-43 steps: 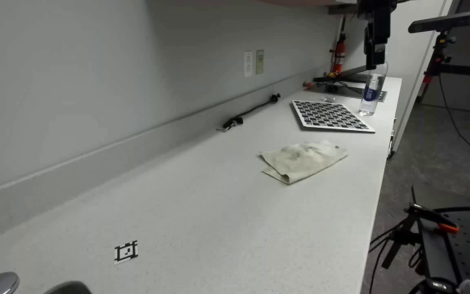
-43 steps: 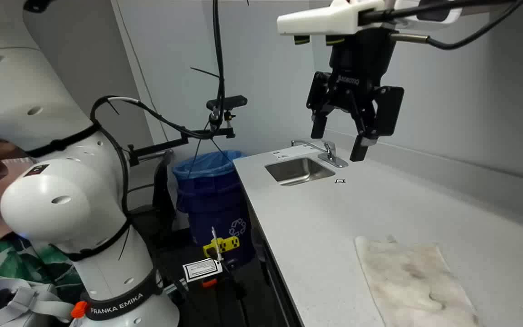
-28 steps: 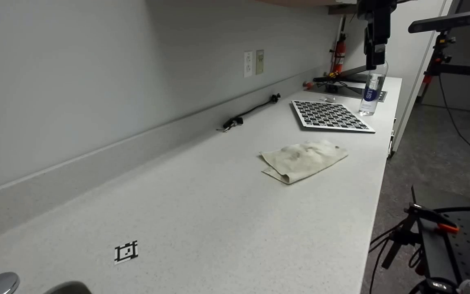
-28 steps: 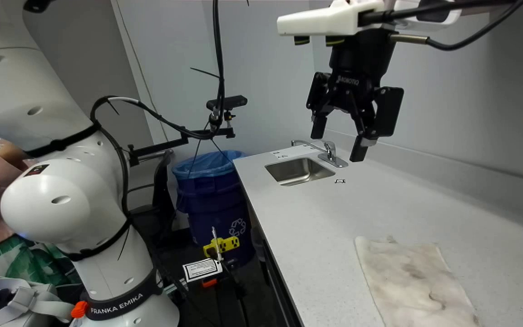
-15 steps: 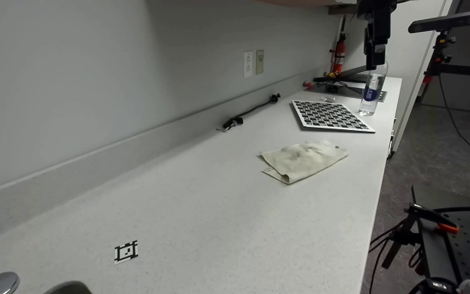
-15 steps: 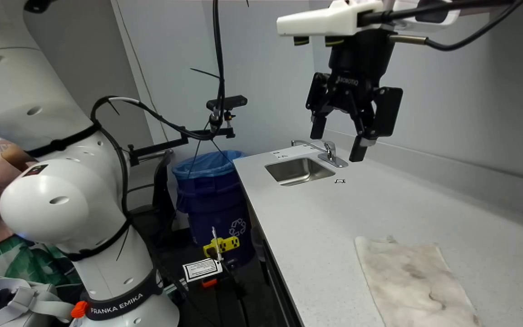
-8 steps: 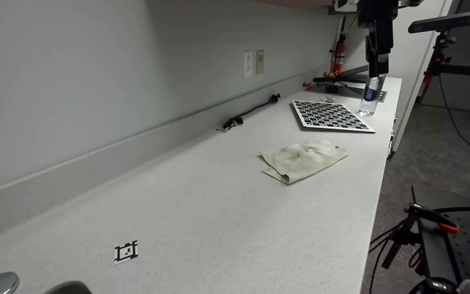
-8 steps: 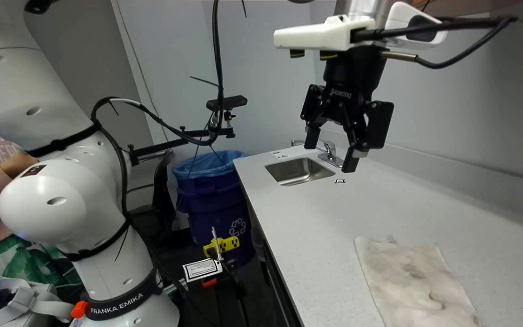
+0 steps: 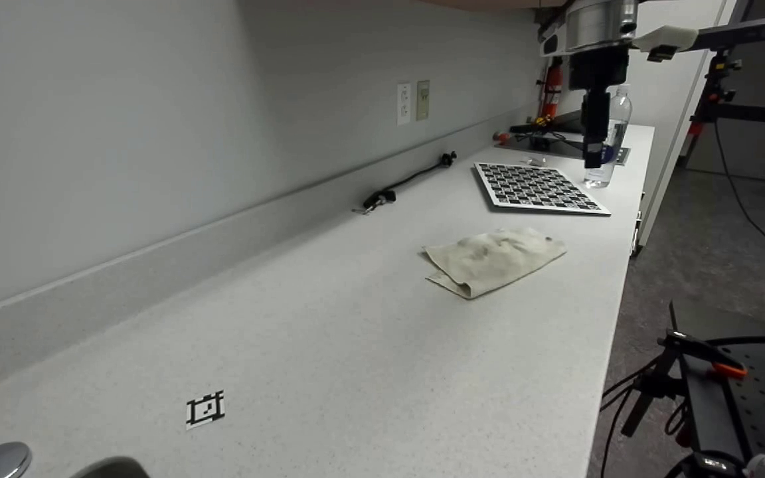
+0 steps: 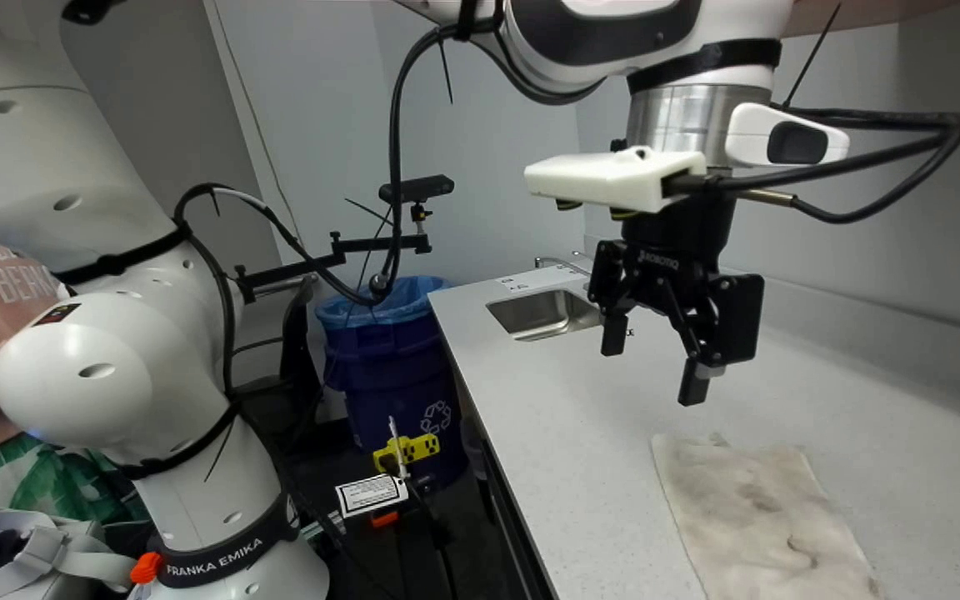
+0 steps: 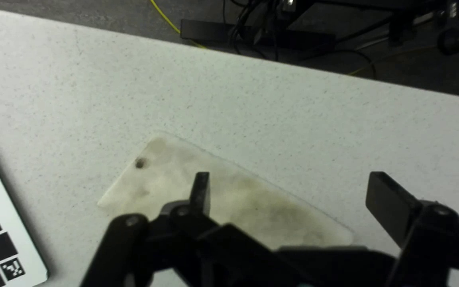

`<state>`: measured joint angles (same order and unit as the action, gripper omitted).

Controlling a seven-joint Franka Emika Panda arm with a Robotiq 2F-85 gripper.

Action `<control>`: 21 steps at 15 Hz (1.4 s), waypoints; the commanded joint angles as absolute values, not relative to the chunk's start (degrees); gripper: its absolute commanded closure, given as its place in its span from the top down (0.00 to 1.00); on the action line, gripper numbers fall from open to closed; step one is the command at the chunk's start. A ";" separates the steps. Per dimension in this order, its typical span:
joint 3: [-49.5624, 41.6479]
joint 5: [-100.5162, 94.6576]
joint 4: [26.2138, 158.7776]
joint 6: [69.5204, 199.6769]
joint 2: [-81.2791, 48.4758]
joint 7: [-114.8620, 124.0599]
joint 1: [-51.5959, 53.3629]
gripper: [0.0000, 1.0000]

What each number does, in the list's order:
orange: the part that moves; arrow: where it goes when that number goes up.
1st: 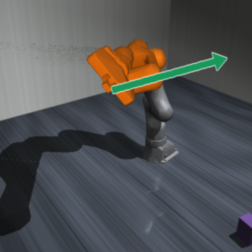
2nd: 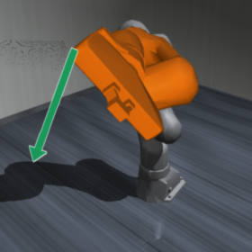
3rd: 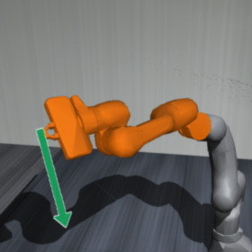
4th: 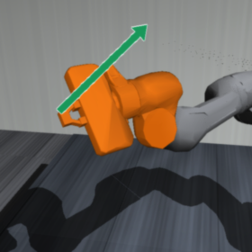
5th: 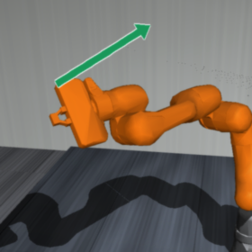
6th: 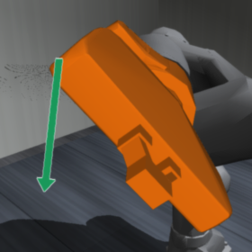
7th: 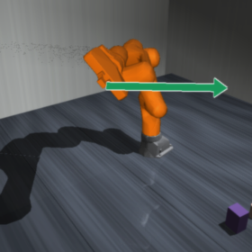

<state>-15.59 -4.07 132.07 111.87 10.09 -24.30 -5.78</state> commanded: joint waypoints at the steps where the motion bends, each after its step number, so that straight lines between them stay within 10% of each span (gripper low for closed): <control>1: -14.77 -4.30 133.60 123.41 7.12 -22.25 -7.73 1.00; 7: -15.03 -5.04 133.00 142.36 0.36 -16.14 -10.28 1.00; 21: -15.00 -1.10 131.08 142.84 -4.17 -18.92 -11.66 1.00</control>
<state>-15.58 -3.50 133.34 141.85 -0.61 -17.30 -10.03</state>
